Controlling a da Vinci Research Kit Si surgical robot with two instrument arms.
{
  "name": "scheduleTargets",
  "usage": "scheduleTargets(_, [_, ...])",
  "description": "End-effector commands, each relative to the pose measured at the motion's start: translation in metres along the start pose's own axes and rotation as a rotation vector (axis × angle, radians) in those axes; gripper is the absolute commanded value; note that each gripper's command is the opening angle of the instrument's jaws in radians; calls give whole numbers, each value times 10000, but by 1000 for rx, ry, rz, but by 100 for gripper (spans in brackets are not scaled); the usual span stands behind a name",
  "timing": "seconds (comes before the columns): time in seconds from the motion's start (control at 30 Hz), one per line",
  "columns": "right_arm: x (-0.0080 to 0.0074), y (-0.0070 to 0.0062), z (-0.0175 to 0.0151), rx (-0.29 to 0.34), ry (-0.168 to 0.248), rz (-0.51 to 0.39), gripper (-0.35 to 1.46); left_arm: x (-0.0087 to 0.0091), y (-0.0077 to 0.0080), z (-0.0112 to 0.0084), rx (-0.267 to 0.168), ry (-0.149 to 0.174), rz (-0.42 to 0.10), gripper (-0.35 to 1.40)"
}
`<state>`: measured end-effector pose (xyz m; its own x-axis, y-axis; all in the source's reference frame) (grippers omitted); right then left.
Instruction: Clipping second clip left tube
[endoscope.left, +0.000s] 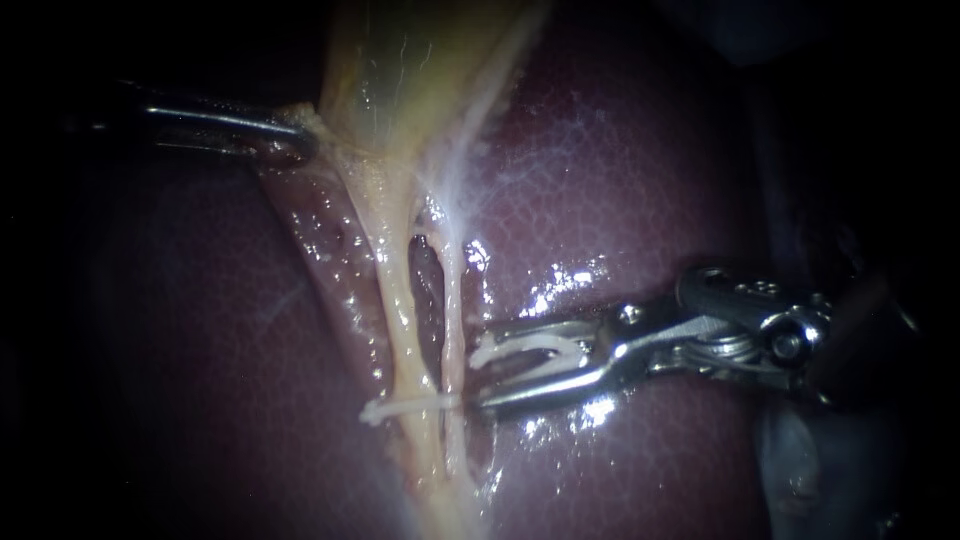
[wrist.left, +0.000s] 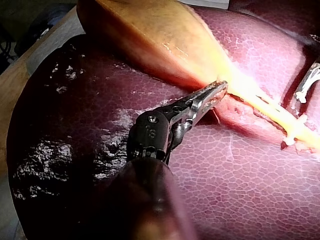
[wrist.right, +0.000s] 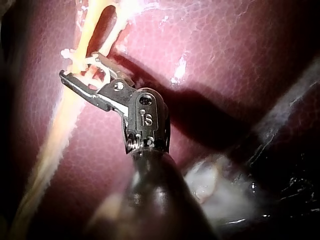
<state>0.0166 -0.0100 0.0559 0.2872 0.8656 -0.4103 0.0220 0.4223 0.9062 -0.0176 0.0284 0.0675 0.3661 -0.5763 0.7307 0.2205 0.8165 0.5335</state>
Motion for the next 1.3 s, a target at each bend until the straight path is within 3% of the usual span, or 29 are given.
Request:
scheduleTargets(0.03, [0,1,3,1,3,0,50,0,0,0,-1,1,0,-35])
scheduleTargets(0.23, [-3,10,17,23,12,-3,50,0,0,1,-1,1,0,-35])
scheduleTargets(0.47, [-18,25,30,31,1,-8,50,0,0,1,-1,1,0,-35])
scheduleTargets(0.7, [-41,51,41,34,-10,11,50,0,0,1,-1,1,0,-35])
scheduleTargets(0.9, [-51,69,52,41,-20,15,50,1,0,1,-1,1,0,-35])
scheduleTargets(1.1, [-48,71,64,54,-22,14,50,1,0,1,-1,1,0,-35])
scheduleTargets(1.3, [-41,65,81,95,-14,17,50,0,0,1,-1,1,0,-35])
